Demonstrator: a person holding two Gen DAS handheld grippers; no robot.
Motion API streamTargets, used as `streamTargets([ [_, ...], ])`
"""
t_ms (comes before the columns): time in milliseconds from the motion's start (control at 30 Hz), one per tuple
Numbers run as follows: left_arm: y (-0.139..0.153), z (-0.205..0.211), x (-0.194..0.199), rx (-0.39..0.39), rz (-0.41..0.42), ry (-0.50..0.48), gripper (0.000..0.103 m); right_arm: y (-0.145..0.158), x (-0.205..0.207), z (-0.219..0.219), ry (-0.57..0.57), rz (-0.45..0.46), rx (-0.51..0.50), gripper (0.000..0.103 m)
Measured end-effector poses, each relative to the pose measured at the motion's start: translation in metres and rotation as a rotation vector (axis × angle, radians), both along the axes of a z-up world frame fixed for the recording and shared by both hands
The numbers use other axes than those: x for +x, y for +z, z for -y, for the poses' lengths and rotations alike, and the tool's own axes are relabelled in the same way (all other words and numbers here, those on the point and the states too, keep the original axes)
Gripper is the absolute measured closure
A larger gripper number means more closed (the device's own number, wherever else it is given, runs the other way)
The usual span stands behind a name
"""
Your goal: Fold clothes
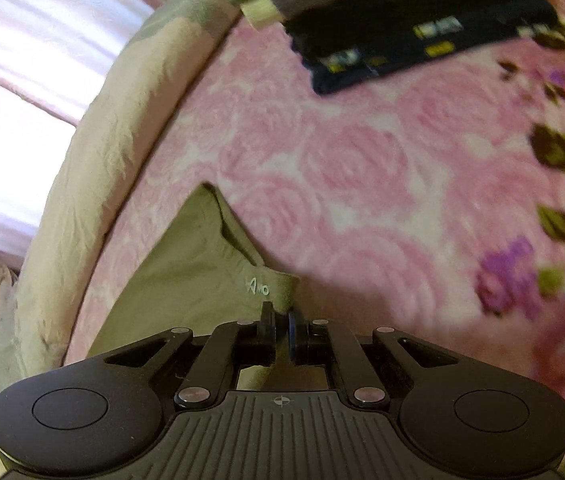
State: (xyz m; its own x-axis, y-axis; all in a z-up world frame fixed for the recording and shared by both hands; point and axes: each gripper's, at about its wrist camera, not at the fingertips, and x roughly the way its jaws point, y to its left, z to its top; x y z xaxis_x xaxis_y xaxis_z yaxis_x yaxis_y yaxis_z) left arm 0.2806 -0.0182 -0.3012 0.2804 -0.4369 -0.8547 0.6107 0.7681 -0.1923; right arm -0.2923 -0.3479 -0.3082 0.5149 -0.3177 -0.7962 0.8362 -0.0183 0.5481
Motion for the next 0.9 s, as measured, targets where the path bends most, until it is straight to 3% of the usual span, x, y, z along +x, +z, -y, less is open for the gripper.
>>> streamTargets([
  [167, -0.052, -0.018, -0.009, 0.187, 0.017, -0.058, 0.101, -0.030, -0.005, -0.023, -0.009, -0.123, 0.082, 0.099],
  [300, -0.074, -0.028, -0.015, 0.235, 0.050, -0.077, 0.091, -0.042, -0.003, -0.030, 0.004, -0.179, 0.101, 0.098],
  [333, -0.073, -0.026, -0.017, 0.247, 0.067, -0.080, 0.088, -0.043, 0.004, -0.029, 0.051, -0.216, 0.106, 0.078],
  [367, -0.072, -0.025, -0.019, 0.276, 0.081, -0.075, 0.077, -0.041, 0.007, -0.028, 0.065, -0.273, 0.096, 0.060],
  [400, -0.069, -0.024, -0.019, 0.303, 0.095, -0.068, 0.067, -0.038, 0.010, -0.028, 0.074, -0.331, 0.082, 0.032],
  [500, -0.055, -0.032, -0.016, 0.328, 0.110, -0.023, 0.069, -0.026, 0.015, -0.026, 0.105, -0.467, 0.025, 0.030],
  [633, -0.026, -0.035, -0.007, 0.240, 0.107, 0.082, 0.070, -0.011, 0.013, -0.016, 0.086, -0.418, -0.007, 0.030],
  [733, -0.013, -0.001, -0.005, 0.149, 0.075, 0.055, 0.070, -0.006, 0.025, -0.001, 0.090, -0.366, -0.043, 0.030],
  [900, -0.014, 0.090, -0.005, -0.017, -0.014, -0.069, 0.070, -0.004, 0.065, 0.028, 0.131, -0.272, -0.116, 0.030],
])
